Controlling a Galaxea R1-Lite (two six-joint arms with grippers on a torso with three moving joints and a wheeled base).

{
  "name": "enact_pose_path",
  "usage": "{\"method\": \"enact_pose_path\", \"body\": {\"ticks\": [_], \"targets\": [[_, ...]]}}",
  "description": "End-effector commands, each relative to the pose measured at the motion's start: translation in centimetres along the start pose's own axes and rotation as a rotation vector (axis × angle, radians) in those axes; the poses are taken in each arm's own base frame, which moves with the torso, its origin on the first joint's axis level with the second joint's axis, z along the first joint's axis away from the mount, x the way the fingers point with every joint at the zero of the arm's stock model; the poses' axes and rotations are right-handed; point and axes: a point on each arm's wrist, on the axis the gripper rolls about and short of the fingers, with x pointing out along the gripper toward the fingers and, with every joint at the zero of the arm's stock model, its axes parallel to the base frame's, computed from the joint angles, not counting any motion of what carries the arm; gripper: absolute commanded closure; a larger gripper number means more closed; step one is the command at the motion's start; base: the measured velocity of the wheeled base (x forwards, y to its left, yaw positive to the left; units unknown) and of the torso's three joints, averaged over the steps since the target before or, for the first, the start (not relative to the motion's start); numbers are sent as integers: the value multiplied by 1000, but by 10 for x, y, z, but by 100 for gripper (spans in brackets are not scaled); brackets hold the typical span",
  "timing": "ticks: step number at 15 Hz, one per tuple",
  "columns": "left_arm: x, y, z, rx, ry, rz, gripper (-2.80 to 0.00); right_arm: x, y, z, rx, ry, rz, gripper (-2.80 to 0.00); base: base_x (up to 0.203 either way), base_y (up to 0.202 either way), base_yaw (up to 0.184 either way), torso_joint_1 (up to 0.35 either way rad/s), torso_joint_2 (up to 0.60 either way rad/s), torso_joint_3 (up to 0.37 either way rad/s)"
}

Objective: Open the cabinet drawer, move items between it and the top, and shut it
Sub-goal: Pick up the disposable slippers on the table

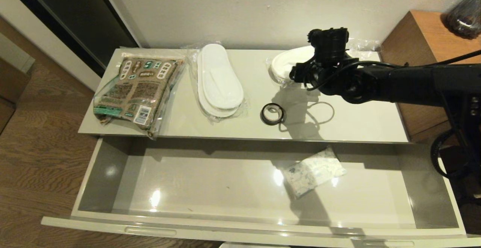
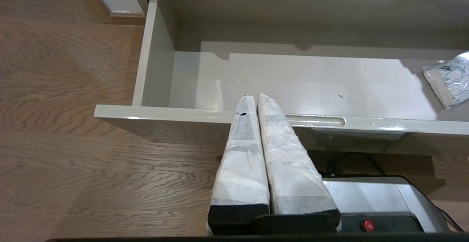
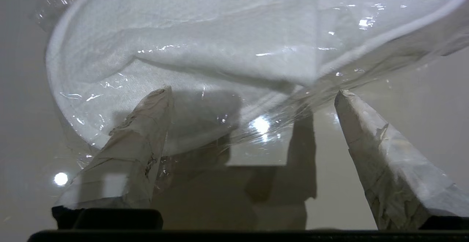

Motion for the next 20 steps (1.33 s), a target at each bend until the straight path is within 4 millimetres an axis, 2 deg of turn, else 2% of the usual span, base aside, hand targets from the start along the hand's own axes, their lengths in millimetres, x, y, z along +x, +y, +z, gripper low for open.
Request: {"method": "enact_pose_path", "body": {"ticks": [1,3,4,6,8,10,16,20], "targets": [[0,0,0,-1,-1,0,0,21,10,-33,-40,37,-5,-280,0,0,0,0,0,0],[0,0,0,-1,0,0,0,34,16,-58,-72,75,-10,-280,0,0,0,0,0,0],[0,0,0,-1,-1,0,0,36,16,-63,-74,84,-19,-280,0,0,0,0,0,0],[0,0,0,-1,-1,0,0,33,13,-58,-53,79,-51,-280,0,0,0,0,0,0],[0,0,0,-1,-1,0,0,24,0,-40,-32,61,-94,-280,0,0,0,0,0,0],[0,0,0,-1,-1,0,0,4,-15,-18,-24,59,-101,-280,0,0,0,0,0,0],[0,0,0,-1,-1,0,0,-53,-56,-5,-59,135,-106,-280,0,0,0,0,0,0],[0,0,0,-1,-1,0,0,-110,-86,18,-61,185,-71,-280,0,0,0,0,0,0]]}}
